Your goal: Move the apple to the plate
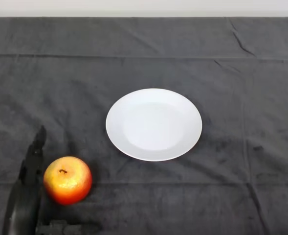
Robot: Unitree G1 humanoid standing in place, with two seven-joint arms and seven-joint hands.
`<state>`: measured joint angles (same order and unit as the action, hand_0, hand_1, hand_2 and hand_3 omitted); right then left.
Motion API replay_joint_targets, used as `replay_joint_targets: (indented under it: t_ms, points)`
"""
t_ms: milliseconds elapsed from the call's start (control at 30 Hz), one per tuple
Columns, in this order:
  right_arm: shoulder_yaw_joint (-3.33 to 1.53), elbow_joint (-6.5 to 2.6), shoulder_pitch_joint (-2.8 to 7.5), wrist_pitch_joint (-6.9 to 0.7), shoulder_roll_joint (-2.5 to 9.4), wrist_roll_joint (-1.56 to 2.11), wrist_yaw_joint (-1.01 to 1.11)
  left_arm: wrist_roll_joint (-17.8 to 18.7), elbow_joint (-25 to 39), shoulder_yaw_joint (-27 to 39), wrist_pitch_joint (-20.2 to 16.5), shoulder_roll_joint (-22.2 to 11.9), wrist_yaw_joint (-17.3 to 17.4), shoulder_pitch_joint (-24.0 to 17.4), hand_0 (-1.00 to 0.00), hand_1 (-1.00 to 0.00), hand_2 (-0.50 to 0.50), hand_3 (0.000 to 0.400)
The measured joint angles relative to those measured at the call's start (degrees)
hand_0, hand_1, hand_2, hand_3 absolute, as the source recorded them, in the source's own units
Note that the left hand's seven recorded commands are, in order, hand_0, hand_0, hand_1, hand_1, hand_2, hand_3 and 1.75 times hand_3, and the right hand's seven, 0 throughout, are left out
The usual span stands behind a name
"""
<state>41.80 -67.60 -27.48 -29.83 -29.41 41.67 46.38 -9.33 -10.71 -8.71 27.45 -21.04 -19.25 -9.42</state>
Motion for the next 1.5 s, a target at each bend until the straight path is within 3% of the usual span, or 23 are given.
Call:
replay_joint_targets:
  t_ms: [33,67,100,133,267,300,767,1500]
  points:
    - [0.00,0.00,0.00,0.00,0.00,0.00,0.00,0.0,-0.2,0.0,0.0,0.0,0.0,0.3,-0.52,0.00,-0.26,0.209]
    - [0.00,0.00,0.00,0.00,0.00,0.00,-0.01,0.0,-0.6,0.0,0.0,0.0,0.0,0.6,-0.67,0.00,-0.34,0.268]
    - [0.00,0.00,0.00,0.00,0.00,0.00,-0.01,0.0,-1.0,0.0,0.0,0.0,0.0,1.0,-1.00,0.00,-0.50,0.400]
    - [0.00,0.00,0.00,0.00,0.00,0.00,-0.01,0.0,-1.2,-0.1,-0.1,0.0,0.0,1.2,-1.00,-0.03,-0.49,0.400]
    - [0.00,0.00,0.00,0.00,0.00,0.00,-0.01,-0.2,-1.2,-1.0,-0.1,0.0,-0.8,1.5,-1.00,-0.97,-0.01,0.400]
    - [0.00,0.00,0.00,0.00,0.00,0.00,-0.01,-0.4,-1.2,-1.3,-0.1,0.0,-1.1,1.6,-1.00,-1.00,0.00,0.400]
    - [0.00,0.00,0.00,0.00,0.00,0.00,-0.01,-1.2,-1.1,-2.0,-0.4,0.0,-2.6,1.9,-1.00,-1.00,0.00,0.400]
    - [0.00,0.00,0.00,0.00,0.00,0.00,-0.01,-2.3,5.4,-1.7,-6.3,-1.6,-1.8,1.8,-1.00,-1.00,0.00,0.400]
